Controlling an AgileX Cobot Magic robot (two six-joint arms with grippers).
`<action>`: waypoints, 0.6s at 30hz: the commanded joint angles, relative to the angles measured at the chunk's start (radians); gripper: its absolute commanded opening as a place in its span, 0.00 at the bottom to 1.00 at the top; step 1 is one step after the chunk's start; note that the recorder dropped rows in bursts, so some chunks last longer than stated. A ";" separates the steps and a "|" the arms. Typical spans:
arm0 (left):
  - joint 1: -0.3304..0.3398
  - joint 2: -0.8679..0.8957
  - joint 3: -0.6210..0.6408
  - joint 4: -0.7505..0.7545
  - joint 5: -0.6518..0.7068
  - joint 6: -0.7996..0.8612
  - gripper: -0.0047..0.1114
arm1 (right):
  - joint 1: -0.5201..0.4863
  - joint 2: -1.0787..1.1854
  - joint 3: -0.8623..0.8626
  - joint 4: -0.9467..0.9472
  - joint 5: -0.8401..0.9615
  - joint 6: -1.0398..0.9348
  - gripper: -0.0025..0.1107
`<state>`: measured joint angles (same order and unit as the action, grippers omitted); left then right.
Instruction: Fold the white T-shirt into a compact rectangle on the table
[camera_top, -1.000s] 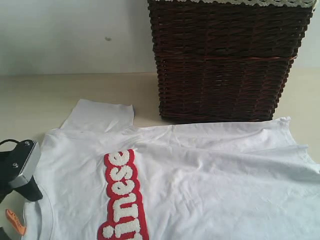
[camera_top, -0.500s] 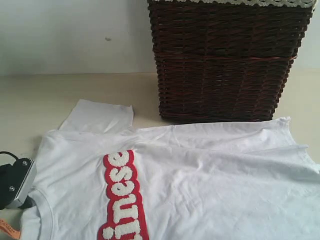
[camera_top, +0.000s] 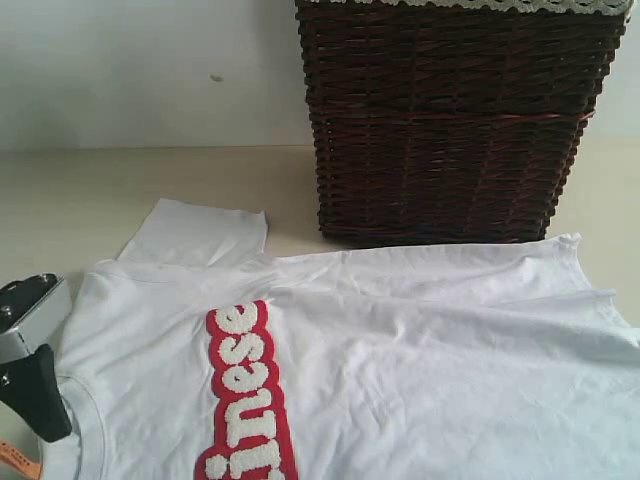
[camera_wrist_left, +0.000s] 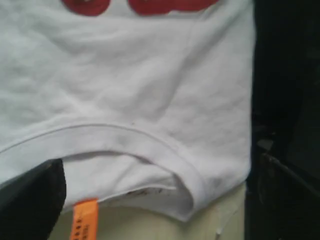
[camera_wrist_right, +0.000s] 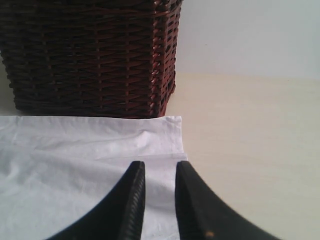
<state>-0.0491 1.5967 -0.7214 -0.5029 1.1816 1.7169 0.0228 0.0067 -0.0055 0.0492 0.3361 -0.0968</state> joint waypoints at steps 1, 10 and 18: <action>-0.003 -0.007 0.053 -0.027 -0.015 0.080 0.94 | 0.000 -0.007 0.006 0.002 -0.008 -0.004 0.23; -0.003 -0.009 0.065 -0.103 -0.169 0.146 0.94 | 0.000 -0.007 0.006 0.002 -0.008 -0.004 0.23; -0.003 -0.007 0.162 0.117 -0.248 0.151 0.94 | 0.000 -0.007 0.006 0.000 -0.012 -0.004 0.23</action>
<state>-0.0491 1.5925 -0.5892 -0.3899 0.8999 1.8566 0.0228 0.0067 -0.0055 0.0492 0.3361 -0.0968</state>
